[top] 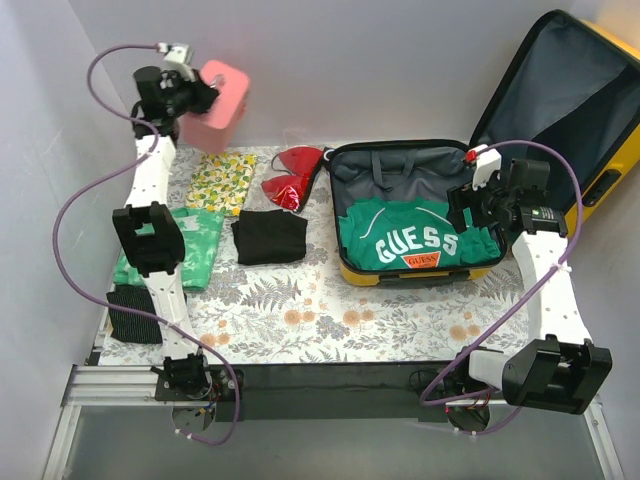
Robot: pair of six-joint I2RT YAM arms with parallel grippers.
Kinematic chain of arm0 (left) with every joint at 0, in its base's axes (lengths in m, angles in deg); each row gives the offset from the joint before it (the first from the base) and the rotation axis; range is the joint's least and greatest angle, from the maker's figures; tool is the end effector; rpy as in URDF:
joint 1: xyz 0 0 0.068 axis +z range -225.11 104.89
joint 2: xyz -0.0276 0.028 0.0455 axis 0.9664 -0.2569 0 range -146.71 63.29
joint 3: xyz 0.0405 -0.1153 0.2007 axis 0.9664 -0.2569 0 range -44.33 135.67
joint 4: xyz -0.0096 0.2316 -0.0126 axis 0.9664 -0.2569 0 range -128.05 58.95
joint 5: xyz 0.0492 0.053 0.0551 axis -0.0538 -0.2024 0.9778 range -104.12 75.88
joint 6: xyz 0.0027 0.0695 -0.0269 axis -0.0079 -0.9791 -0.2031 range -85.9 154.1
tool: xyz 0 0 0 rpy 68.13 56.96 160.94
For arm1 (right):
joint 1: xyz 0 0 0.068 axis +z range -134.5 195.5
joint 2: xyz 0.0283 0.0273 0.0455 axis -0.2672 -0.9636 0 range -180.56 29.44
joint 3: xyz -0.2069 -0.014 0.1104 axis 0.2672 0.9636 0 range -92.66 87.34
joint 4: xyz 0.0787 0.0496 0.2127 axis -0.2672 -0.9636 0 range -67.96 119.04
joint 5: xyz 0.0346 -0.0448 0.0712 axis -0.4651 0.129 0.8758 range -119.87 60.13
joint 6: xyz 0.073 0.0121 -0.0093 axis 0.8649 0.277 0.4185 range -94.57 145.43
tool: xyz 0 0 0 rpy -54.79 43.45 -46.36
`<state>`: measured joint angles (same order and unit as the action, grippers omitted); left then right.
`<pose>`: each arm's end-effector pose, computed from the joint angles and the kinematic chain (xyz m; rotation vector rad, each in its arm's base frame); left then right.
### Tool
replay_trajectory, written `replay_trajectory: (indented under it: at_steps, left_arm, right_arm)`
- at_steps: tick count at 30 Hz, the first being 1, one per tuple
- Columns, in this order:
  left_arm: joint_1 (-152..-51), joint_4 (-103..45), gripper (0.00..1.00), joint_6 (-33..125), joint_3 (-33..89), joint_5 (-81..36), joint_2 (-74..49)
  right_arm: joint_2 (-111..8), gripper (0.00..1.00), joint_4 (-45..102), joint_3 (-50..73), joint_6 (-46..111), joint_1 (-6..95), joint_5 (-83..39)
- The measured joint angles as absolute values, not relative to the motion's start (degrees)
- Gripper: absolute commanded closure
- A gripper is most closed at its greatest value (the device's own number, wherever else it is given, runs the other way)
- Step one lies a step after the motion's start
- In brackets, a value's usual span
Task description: Pack the luggage
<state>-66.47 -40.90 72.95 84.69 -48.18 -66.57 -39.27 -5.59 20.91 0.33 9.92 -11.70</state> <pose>0.5015 0.0407 0.3195 -0.2991 1.7880 -0.8991 0.2615 -0.0059 0.2940 -0.5391 2.1107 0.0478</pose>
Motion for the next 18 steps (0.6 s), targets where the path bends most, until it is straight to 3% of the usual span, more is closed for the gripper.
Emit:
replay_trajectory:
  at_steps: [10, 18]
  left_arm:
    - [-91.85, -28.53, 1.0, 76.89, 80.49, -55.83, -57.31]
    - [-101.42, -22.61, 1.0, 84.19, 70.11, -58.87, -57.0]
  right_arm:
    - [-38.0, 0.05, -6.09, 20.58, 4.31, 9.94, -11.41]
    - [-38.04, 0.05, -9.57, 20.25, 6.82, 9.19, -11.74]
